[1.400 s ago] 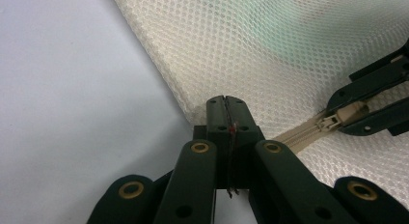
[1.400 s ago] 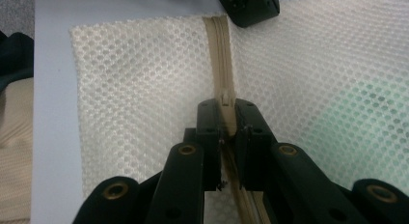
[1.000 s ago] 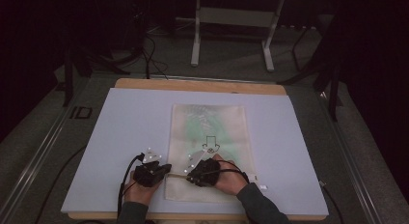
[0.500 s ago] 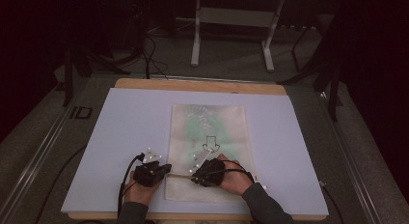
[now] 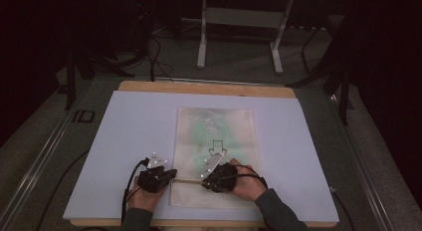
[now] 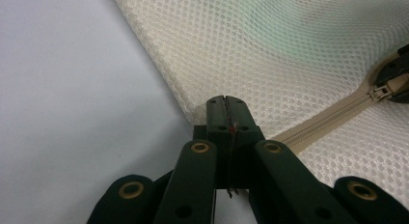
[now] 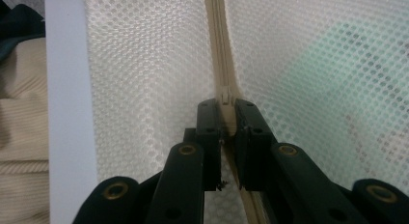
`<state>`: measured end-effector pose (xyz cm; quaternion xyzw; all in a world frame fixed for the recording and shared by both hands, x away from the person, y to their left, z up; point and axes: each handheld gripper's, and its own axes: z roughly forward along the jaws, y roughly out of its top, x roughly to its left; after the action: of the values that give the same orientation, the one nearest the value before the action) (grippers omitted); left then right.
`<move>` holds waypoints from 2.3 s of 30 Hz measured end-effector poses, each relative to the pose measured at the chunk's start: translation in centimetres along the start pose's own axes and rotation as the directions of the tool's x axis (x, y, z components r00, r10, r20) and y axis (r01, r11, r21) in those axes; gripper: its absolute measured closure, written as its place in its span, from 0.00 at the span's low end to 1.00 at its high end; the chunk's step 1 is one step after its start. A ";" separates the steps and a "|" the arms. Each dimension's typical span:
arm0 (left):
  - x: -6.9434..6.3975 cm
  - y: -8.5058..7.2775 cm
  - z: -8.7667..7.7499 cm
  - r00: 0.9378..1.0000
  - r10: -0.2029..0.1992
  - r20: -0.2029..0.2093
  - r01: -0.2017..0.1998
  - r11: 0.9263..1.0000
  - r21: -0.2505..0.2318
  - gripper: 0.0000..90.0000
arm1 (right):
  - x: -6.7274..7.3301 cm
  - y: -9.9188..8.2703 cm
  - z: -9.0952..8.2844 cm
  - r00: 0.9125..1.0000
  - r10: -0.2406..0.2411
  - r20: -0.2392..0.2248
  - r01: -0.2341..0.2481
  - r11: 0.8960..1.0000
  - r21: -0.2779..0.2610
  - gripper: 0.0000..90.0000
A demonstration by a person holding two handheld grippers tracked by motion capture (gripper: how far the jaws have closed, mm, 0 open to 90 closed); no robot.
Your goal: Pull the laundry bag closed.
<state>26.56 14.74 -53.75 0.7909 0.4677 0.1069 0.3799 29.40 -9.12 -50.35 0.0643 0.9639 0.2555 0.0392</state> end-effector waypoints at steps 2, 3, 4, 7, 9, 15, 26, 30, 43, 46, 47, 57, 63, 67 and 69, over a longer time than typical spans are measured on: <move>0.0 0.0 0.0 1.000 0.001 0.000 -0.001 1.000 0.001 0.99 | 0.0 -0.2 -0.1 1.000 0.003 0.000 -0.003 1.000 -0.001 0.91; 0.0 0.0 0.0 1.000 0.001 0.000 -0.001 1.000 0.001 0.99 | -0.1 -0.3 -0.2 1.000 0.009 -0.001 -0.009 1.000 -0.003 0.91; 0.0 0.0 0.0 1.000 0.000 -0.001 0.000 1.000 0.001 0.99 | -0.1 -0.6 -0.3 1.000 0.010 0.001 -0.010 1.000 -0.004 0.91; 0.0 0.0 0.0 1.000 0.002 -0.001 -0.002 1.000 0.001 0.99 | -0.1 -0.8 -0.4 1.000 0.012 0.002 -0.012 1.000 -0.004 0.91; 0.0 0.0 0.0 1.000 0.002 -0.001 -0.002 1.000 0.002 0.99 | -0.1 -1.0 -0.4 1.000 0.016 0.001 -0.016 1.000 -0.005 0.91; -0.1 0.0 0.0 1.000 0.003 -0.003 -0.003 1.000 0.002 0.99 | -0.1 -1.4 -0.6 1.000 0.017 0.004 -0.017 1.000 -0.005 0.91; -0.1 0.0 0.0 1.000 0.003 -0.004 -0.003 1.000 0.003 0.99 | -0.3 -2.3 -1.3 0.999 0.034 0.006 -0.034 0.999 -0.005 0.91; -0.1 0.0 0.0 1.000 0.003 -0.004 -0.003 1.000 0.003 0.99 | -0.4 -2.6 -1.5 0.999 0.036 0.009 -0.036 0.999 -0.004 0.91; -0.1 0.0 0.0 1.000 0.002 -0.003 -0.002 1.000 0.004 0.99 | -0.6 -3.2 -2.0 0.999 0.047 0.011 -0.047 0.999 -0.010 0.91; -0.1 0.0 0.0 1.000 0.003 -0.004 -0.003 1.000 0.004 0.99 | -0.6 -3.4 -2.2 0.999 0.046 0.011 -0.046 0.999 -0.008 0.91; -0.1 0.0 0.0 1.000 0.003 -0.004 -0.003 1.000 0.004 0.99 | -0.6 -3.4 -2.2 0.999 0.052 0.012 -0.052 0.999 -0.006 0.91; -0.1 0.0 0.0 1.000 0.003 -0.004 -0.003 1.000 0.004 0.99 | -0.6 -3.6 -2.3 0.999 0.048 0.008 -0.048 0.999 -0.008 0.91; -0.1 0.0 0.0 1.000 0.003 -0.004 -0.003 1.000 0.004 0.99 | -0.6 -3.8 -2.4 0.999 0.051 0.010 -0.051 0.999 -0.003 0.91; -0.1 0.0 0.0 1.000 0.003 -0.004 -0.003 1.000 0.004 0.99 | -0.6 -4.0 -2.6 0.998 0.054 0.011 -0.054 0.999 0.000 0.91; -0.1 0.0 0.0 1.000 0.003 -0.004 -0.003 1.000 0.004 0.99 | -0.6 -4.1 -2.7 0.998 0.054 0.013 -0.054 0.999 -0.001 0.91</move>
<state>26.54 14.68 -53.70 0.7923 0.4673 0.1080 0.3771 29.26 -14.00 -50.04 0.0919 0.9614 0.2564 0.0388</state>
